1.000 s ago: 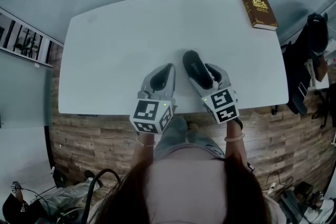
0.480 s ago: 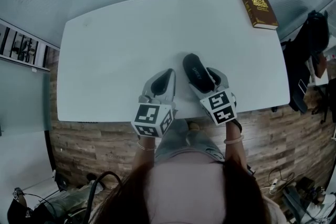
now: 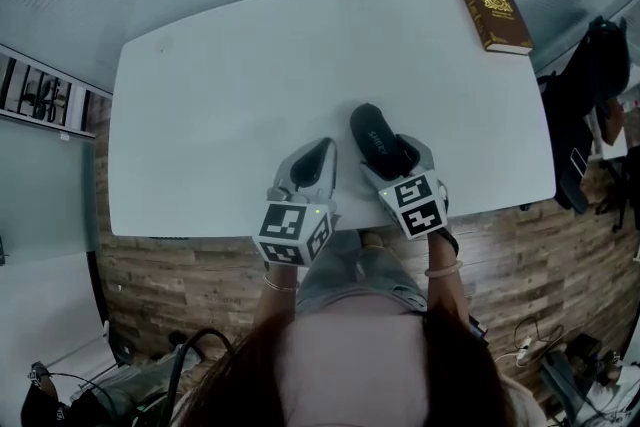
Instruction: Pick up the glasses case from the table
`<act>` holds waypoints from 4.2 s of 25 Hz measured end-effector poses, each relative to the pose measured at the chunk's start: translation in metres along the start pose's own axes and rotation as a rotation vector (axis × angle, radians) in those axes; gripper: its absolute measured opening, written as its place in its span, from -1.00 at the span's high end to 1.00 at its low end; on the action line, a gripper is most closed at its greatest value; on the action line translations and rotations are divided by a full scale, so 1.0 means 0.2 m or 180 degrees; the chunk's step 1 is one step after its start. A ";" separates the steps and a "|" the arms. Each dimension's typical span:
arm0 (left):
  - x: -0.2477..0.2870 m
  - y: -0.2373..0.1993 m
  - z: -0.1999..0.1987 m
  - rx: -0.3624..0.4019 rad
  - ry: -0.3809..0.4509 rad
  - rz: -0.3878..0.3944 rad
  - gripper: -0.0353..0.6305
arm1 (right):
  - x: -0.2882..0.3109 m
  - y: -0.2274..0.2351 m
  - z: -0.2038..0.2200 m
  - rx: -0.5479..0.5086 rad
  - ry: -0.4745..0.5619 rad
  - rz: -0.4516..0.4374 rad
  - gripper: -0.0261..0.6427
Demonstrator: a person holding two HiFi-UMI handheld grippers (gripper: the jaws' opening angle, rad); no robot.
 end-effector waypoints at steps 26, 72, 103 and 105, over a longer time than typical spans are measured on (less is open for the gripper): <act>-0.11 0.14 0.02 0.0077 0.0067 -0.0109 0.88 | -0.18 0.02 -0.01 -0.0189 0.0424 0.0226 -0.13; -0.48 0.73 0.01 0.0317 0.0530 -0.0710 0.88 | -0.85 0.01 0.17 -0.0500 0.1328 -0.0018 -0.13; -0.96 0.65 0.14 0.0458 0.0719 -0.0519 0.88 | -1.09 -0.43 0.15 -0.0466 0.1537 0.0312 -0.13; -0.99 0.65 0.17 0.0458 0.0722 -0.0515 0.88 | -1.10 -0.47 0.17 -0.0459 0.1530 0.0317 -0.13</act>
Point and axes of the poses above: the fingertips, and each gripper's own axes: x forward along the fingers, y to its right, z out of its underside, the point moved 2 cm from there along -x, backward along the fingers, and after that the axes turned 15 degrees about -y, right-handed, at the moved point
